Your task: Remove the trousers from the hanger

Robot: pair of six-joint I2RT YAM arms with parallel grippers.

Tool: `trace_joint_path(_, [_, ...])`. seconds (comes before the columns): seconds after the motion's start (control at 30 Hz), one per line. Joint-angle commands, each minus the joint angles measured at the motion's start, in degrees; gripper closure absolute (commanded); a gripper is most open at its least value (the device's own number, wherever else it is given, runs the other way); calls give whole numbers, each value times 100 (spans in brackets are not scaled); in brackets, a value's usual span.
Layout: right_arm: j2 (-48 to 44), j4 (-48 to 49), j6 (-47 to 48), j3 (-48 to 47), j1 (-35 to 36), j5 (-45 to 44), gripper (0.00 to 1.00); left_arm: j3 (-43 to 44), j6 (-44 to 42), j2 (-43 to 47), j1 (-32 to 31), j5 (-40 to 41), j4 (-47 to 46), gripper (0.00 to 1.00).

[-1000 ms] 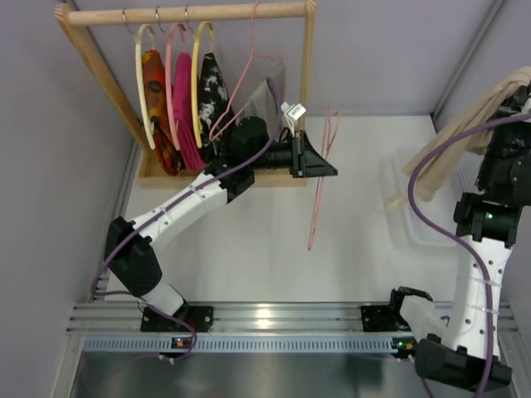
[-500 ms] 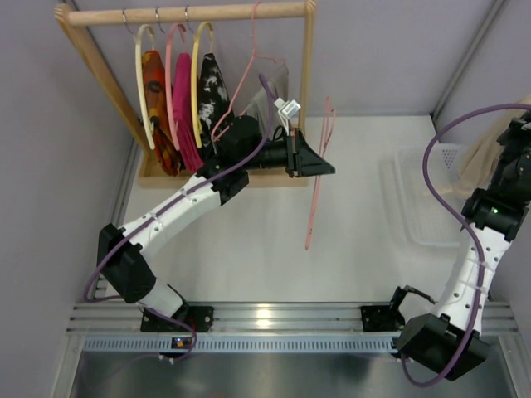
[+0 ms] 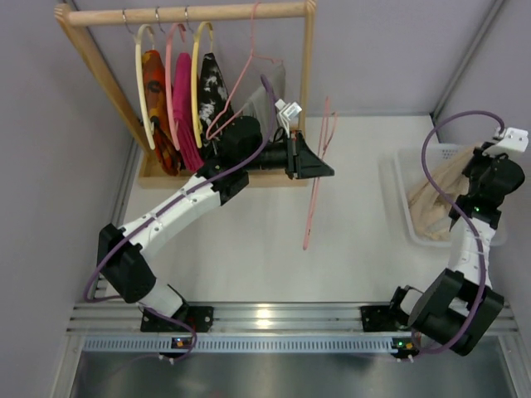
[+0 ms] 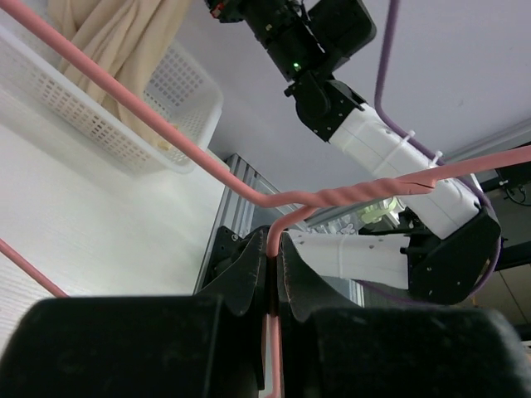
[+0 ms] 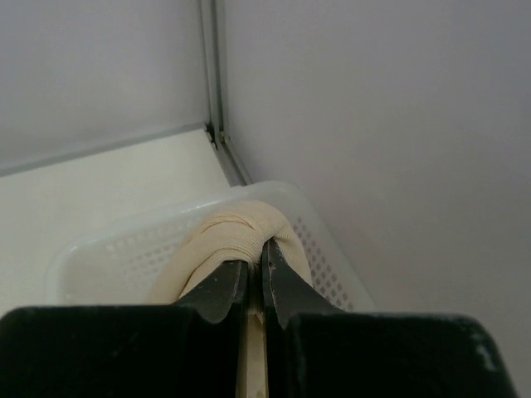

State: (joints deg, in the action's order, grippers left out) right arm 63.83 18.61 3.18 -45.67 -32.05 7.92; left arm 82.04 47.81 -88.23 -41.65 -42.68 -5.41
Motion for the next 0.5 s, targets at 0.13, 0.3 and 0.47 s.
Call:
trace_joint_path(0.13, [999,91,-115,-416,15,253,87,137,-325,288,-1,-22,22,100])
trace_joint_path(0.3, [1149,-638,-151,-733,15,472,38,154,-457,288,8,49,137,100])
trace_joint_path(0.47, [596,-1585,42,-882,-20,947,18,172,-413,324,8,75,145,100])
